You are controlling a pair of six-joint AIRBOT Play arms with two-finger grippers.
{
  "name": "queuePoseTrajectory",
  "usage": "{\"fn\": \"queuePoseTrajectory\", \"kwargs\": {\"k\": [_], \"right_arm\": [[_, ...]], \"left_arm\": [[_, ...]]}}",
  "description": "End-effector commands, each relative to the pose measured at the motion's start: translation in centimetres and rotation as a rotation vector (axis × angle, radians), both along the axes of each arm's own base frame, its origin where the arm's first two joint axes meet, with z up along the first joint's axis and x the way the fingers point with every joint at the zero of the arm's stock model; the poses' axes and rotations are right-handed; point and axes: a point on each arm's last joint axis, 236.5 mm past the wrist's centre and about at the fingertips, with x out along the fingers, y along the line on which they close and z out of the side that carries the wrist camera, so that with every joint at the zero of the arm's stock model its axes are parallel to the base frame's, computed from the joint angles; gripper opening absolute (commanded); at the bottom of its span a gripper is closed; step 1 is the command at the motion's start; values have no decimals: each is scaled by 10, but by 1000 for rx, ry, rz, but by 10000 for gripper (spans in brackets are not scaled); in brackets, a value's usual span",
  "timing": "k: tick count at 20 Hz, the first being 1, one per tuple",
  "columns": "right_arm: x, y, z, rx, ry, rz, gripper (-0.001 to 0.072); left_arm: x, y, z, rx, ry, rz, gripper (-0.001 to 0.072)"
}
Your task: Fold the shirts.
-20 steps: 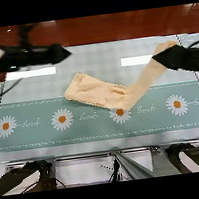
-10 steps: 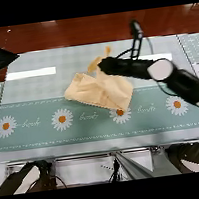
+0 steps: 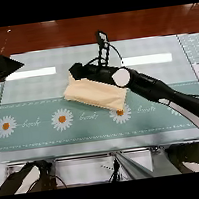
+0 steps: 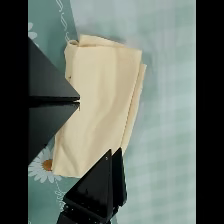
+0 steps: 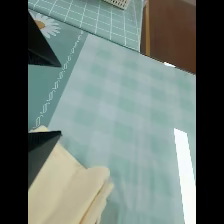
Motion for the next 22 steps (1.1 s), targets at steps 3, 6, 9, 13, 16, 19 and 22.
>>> {"fn": "queuePoseTrajectory", "kwargs": {"k": [3,6,9,13,16,19,22], "right_arm": [[-16,-71,-3,-266,20,154,483],[-32,-212,-35,-731,142,155,483],[-75,-368,-74,-1047,495,6,454],[-97,-311,-127,-362,659,-65,606],[-71,-272,-141,-57,604,-215,606],[-69,-248,-164,-59,590,-251,606],[-73,-217,-186,-73,614,-233,606]], "left_arm": [[-2,0,-9,4,16,-9,20],[-2,3,-11,17,18,-4,21],[-2,12,-18,65,30,8,26],[-2,15,-21,82,34,13,259],[-3,15,-21,79,37,14,259],[-3,14,-21,79,38,13,259],[-3,14,-21,78,39,13,259]]}}
